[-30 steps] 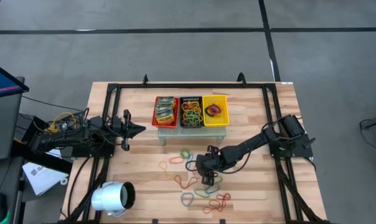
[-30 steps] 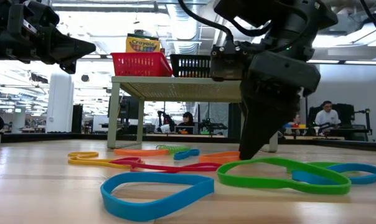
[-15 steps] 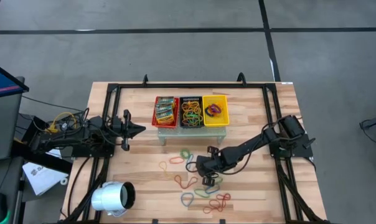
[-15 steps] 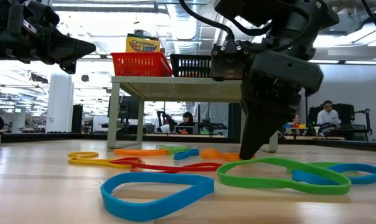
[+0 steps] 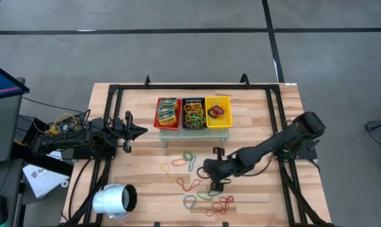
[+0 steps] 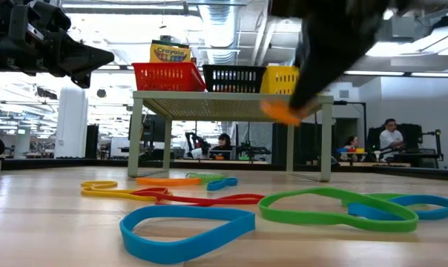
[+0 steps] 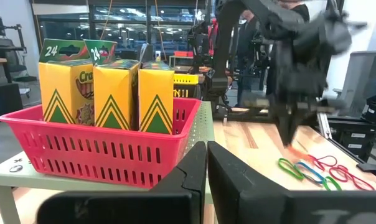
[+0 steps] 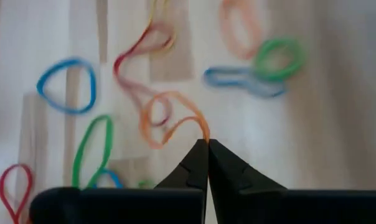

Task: Pick & Place Office Desk Supplies
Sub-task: Put the orange rubber band into the black bin on the shelf

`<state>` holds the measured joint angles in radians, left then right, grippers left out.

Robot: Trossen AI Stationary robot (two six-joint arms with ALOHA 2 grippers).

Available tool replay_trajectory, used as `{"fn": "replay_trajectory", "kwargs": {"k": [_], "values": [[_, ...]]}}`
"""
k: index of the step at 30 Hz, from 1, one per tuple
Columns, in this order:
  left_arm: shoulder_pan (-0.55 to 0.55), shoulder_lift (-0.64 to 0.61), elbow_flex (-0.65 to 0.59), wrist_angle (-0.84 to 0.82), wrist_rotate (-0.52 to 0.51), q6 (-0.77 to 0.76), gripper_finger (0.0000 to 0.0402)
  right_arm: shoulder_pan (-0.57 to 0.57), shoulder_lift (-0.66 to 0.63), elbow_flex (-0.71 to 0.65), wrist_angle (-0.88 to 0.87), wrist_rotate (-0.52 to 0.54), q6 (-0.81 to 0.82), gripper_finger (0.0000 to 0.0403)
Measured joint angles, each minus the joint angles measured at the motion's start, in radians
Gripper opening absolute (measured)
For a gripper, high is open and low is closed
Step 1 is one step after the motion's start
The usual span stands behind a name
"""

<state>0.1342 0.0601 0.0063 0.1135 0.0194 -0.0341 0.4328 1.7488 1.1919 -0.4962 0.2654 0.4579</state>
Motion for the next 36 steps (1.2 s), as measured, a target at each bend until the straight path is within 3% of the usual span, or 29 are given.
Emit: {"fn": "replay_trajectory", "kwargs": {"k": [10, 13, 18, 26, 31, 36], "values": [[0.000, 0.000, 0.000, 0.001, 0.000, 0.000, 0.0008, -0.066, -0.333, 0.000, -0.085, 0.401, -0.077, 0.0001], [0.000, 0.000, 0.000, 0.001, 0.000, 0.000, 0.0008, -0.139, -0.400, 0.000, -0.086, 0.455, -0.077, 0.0000], [0.000, 0.000, 0.000, 0.000, 0.000, 0.000, 0.0008, -0.287, -0.413, 0.000, -0.045, 0.409, -0.145, 0.0000], [0.000, 0.000, 0.000, 0.000, 0.000, 0.000, 0.0008, -0.456, -0.301, 0.000, 0.117, 0.259, -0.233, 0.0000], [0.000, 0.000, 0.000, 0.000, 0.000, 0.000, 0.0008, -0.489, -0.253, 0.000, 0.116, 0.232, -0.231, 0.0002], [0.000, 0.000, 0.000, 0.000, 0.000, 0.000, 0.0008, -0.474, -0.260, 0.000, 0.131, 0.233, -0.231, 0.0033]]}}
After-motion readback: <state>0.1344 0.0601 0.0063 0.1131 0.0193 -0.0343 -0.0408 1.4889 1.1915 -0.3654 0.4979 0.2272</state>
